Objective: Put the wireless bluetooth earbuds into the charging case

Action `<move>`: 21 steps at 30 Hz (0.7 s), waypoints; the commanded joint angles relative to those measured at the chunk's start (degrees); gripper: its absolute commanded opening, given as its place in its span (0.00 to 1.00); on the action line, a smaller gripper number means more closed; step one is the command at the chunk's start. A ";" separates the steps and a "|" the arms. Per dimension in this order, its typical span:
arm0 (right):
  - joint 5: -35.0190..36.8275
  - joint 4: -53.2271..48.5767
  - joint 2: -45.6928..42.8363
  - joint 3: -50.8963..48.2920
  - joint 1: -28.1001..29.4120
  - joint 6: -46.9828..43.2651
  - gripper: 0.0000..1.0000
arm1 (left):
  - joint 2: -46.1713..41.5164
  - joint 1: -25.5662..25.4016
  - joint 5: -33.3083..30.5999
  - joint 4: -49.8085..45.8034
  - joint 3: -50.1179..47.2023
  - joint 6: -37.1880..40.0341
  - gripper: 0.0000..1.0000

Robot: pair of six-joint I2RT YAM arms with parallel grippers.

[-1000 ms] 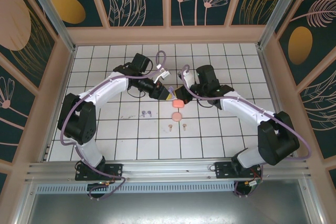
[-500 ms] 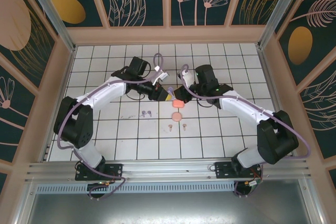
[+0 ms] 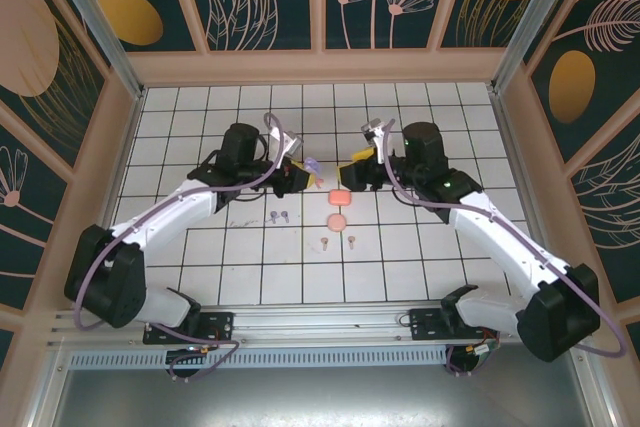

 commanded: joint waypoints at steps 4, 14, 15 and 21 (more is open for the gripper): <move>5.18 0.39 1.27 -1.58 0.39 8.58 0.68 | -5.58 -0.14 -12.96 15.37 -5.89 -6.48 0.00; 10.19 -0.63 10.48 2.18 1.44 18.65 0.68 | -13.57 -0.14 -24.53 37.26 -20.25 -5.90 0.00; 10.75 -1.11 11.67 2.68 1.46 19.26 0.68 | -14.59 -0.14 -26.36 39.74 -22.14 -5.52 0.00; 14.48 -2.65 16.65 5.26 5.75 20.78 0.68 | -18.27 -0.14 -29.65 49.24 -30.27 -2.14 0.00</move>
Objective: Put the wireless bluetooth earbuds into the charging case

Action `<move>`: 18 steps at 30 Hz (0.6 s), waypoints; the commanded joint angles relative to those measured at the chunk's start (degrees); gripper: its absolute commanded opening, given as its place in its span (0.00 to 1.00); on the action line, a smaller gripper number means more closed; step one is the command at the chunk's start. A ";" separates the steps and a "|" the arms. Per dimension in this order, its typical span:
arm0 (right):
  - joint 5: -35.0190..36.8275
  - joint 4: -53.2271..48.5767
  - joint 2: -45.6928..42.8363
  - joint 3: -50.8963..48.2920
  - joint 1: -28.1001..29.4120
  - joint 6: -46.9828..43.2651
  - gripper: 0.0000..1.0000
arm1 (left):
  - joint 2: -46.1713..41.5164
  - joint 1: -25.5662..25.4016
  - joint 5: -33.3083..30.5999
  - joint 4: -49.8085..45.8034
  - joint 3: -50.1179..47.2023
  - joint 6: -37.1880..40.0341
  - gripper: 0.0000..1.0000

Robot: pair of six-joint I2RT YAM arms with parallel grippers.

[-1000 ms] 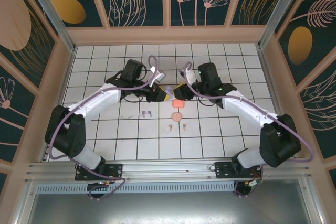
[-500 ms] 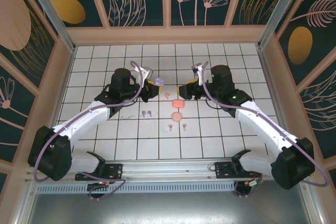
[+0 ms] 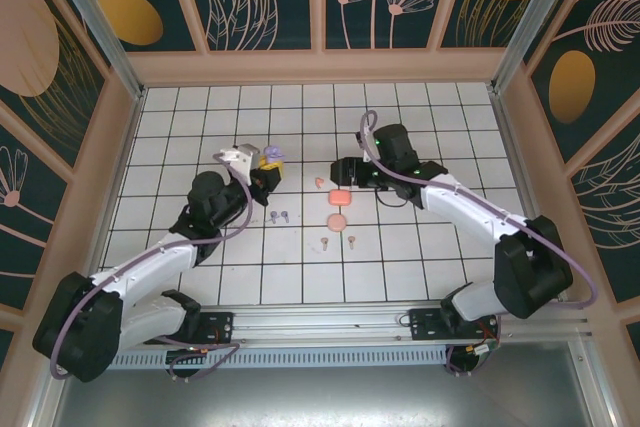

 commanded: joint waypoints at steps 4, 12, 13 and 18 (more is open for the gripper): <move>6.36 -1.40 4.13 4.22 5.92 3.96 0.68 | -4.60 -0.14 -6.51 6.57 -3.21 2.56 0.00; 11.97 -4.17 10.78 8.68 12.09 6.78 0.67 | -11.46 -0.12 -19.51 10.91 -10.58 -2.10 0.00; 12.67 -4.70 11.64 9.51 12.95 7.26 0.67 | -12.09 -0.18 -21.27 11.28 -11.43 -2.55 0.00; 16.79 -7.93 16.29 14.31 17.31 10.60 0.66 | -13.91 0.01 -28.02 16.54 -16.47 -3.92 0.00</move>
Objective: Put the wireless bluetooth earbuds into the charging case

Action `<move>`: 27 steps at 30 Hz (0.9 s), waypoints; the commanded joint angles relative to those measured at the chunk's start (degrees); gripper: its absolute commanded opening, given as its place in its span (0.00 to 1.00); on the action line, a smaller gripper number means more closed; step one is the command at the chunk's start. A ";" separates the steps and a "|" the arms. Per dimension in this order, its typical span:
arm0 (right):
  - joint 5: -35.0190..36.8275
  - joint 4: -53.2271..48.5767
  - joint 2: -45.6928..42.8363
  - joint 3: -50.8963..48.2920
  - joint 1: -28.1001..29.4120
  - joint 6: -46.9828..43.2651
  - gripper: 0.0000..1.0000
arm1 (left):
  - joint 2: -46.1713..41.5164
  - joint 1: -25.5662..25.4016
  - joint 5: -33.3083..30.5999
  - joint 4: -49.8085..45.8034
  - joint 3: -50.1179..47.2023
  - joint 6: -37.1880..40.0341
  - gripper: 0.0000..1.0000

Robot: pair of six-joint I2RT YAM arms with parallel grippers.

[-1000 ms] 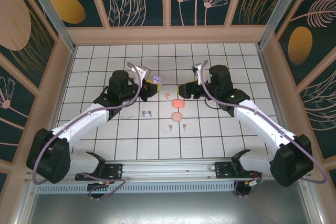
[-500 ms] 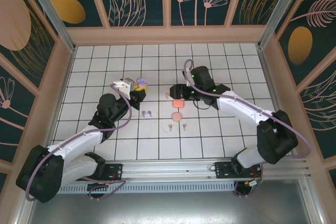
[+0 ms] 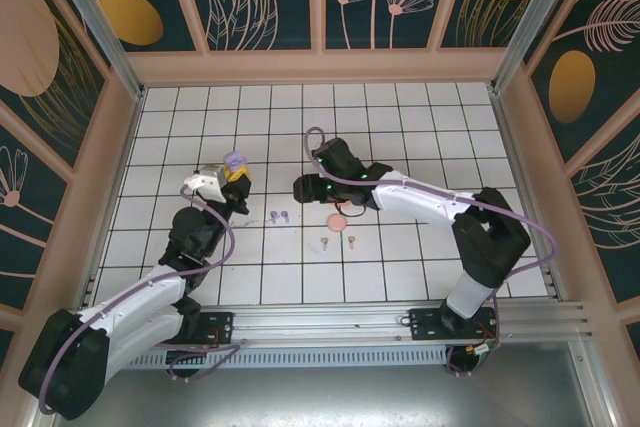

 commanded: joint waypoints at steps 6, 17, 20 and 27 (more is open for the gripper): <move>6.95 -8.04 9.56 12.17 6.28 6.38 0.62 | -1.92 3.31 -3.23 9.68 -4.35 -3.38 0.00; 8.93 -12.06 19.63 22.15 8.87 11.42 0.54 | 0.09 10.29 11.47 11.40 -1.45 -10.20 0.00; 9.65 -14.07 22.27 25.02 9.41 11.91 0.51 | 0.87 10.78 11.81 11.89 -0.75 -10.89 0.00; 12.27 -19.37 27.73 31.37 10.46 12.44 0.46 | 0.46 11.89 10.32 13.32 -0.69 -12.23 0.00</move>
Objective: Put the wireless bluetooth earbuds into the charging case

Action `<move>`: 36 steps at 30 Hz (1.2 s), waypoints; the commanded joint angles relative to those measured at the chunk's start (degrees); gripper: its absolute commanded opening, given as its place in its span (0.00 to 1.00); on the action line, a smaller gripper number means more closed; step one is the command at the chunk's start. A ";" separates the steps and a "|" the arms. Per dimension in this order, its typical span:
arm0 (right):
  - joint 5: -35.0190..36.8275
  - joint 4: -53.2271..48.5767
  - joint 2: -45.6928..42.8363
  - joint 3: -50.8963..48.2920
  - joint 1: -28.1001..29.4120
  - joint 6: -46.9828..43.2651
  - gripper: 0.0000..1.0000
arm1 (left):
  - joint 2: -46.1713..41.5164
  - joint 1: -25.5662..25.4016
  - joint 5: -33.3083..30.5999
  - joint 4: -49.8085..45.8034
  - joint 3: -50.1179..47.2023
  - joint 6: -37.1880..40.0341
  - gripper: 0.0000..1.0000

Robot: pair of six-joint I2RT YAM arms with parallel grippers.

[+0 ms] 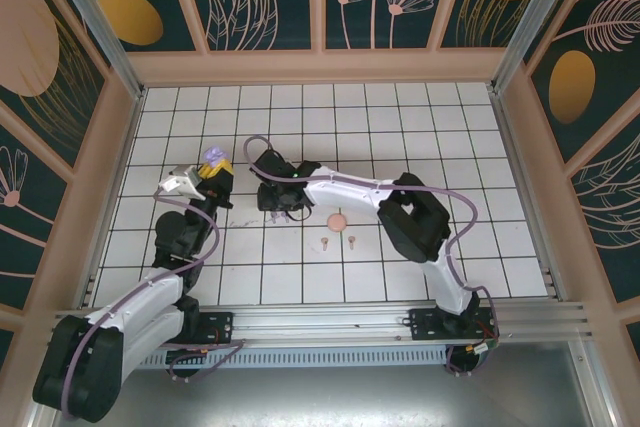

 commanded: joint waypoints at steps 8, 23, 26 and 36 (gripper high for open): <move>6.06 -9.50 6.12 7.59 2.38 0.07 0.44 | -2.05 0.93 -1.59 3.79 1.08 -2.14 0.00; 7.32 -12.05 10.39 11.82 3.64 -1.19 0.40 | -2.51 1.00 -2.29 3.93 0.45 -2.23 0.00; 7.32 -12.31 10.93 12.34 3.90 -1.49 0.38 | -2.42 1.00 -2.38 4.13 0.38 -2.23 0.00; 8.14 -14.02 12.61 13.59 4.60 -1.90 0.36 | -2.18 1.00 -2.55 4.63 0.20 -2.14 0.00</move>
